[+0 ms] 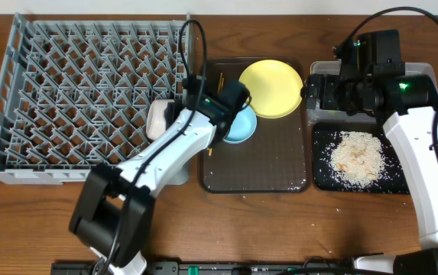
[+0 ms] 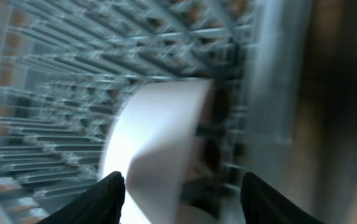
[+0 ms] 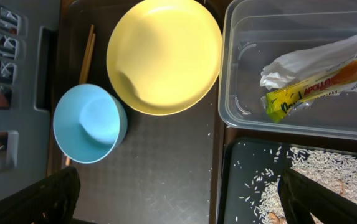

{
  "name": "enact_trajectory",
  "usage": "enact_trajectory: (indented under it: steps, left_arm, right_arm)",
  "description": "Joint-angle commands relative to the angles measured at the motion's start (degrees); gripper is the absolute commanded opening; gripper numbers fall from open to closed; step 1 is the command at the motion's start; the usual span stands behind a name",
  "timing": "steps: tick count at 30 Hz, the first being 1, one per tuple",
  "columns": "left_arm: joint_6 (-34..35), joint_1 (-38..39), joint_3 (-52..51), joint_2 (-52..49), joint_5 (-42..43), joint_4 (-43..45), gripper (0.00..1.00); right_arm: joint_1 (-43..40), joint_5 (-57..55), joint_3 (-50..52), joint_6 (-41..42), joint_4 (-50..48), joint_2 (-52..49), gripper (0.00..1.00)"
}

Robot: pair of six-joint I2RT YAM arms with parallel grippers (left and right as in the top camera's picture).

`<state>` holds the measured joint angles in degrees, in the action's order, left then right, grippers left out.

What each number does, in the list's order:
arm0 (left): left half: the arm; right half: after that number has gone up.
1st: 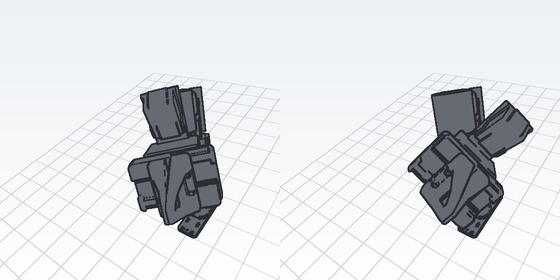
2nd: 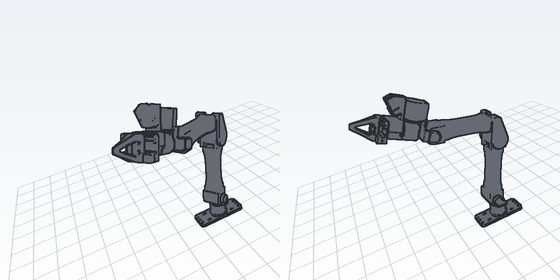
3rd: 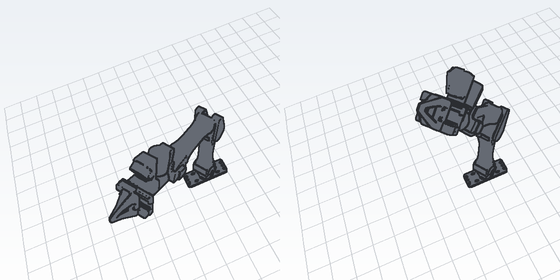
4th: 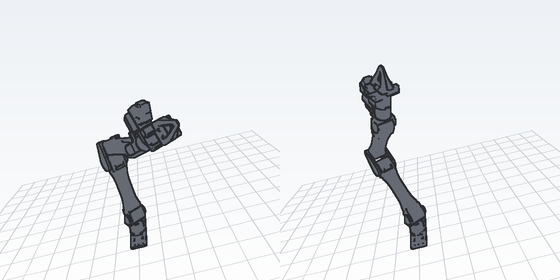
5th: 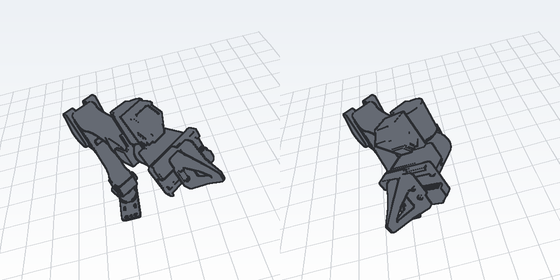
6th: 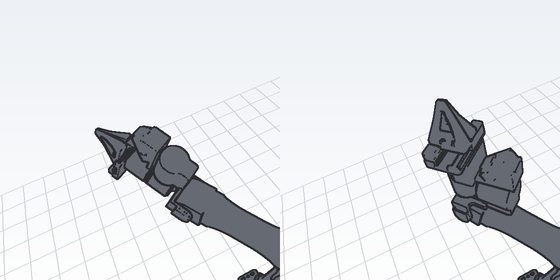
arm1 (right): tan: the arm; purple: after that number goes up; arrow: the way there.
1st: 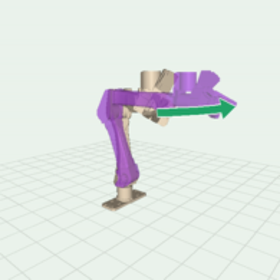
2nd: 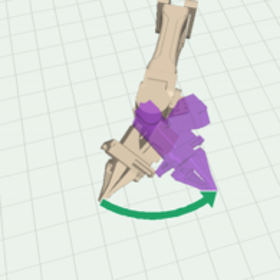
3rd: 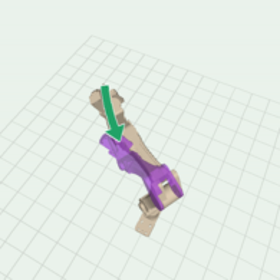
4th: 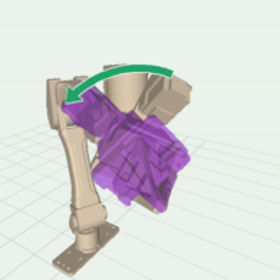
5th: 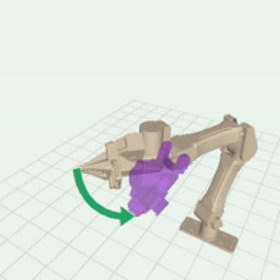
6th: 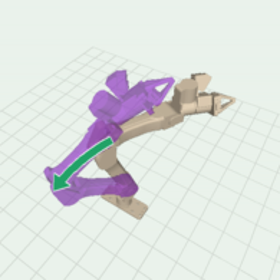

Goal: Sort waste into correct bins and load items into the dishwasher
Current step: 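Move the left gripper over the blue bowl on the brown tray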

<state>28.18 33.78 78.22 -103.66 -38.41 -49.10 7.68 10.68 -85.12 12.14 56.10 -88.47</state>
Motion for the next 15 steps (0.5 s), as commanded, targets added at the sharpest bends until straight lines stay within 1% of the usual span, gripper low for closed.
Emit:
enact_trajectory:
  steps: [1,3,5,8,10,15]
  left_arm:
    - [-1.31,-0.07,4.24,4.37,14.49,0.0,0.63]
    - [0.61,-0.07,4.87,6.05,19.32,1.11,0.63]
    - [4.61,-0.07,4.85,7.28,24.04,2.36,0.63]
    - [8.55,-0.04,4.59,6.97,29.83,3.8,0.63]
    - [9.62,0.11,3.91,5.99,31.78,5.01,0.63]
    - [10.03,0.22,3.43,1.51,31.8,6.27,0.63]
  right_arm:
    - [-0.13,-0.15,0.07,0.0,0.09,0.35,0.99]
    - [-0.13,-0.15,0.07,0.02,0.09,0.35,0.99]
    - [-0.11,-0.15,0.07,0.02,0.09,0.35,0.99]
    - [-0.11,-0.15,0.07,0.02,0.09,0.35,0.99]
    - [-0.11,-0.15,0.07,0.02,0.09,0.35,0.99]
    - [-0.11,-0.15,0.07,0.02,0.09,0.35,0.99]
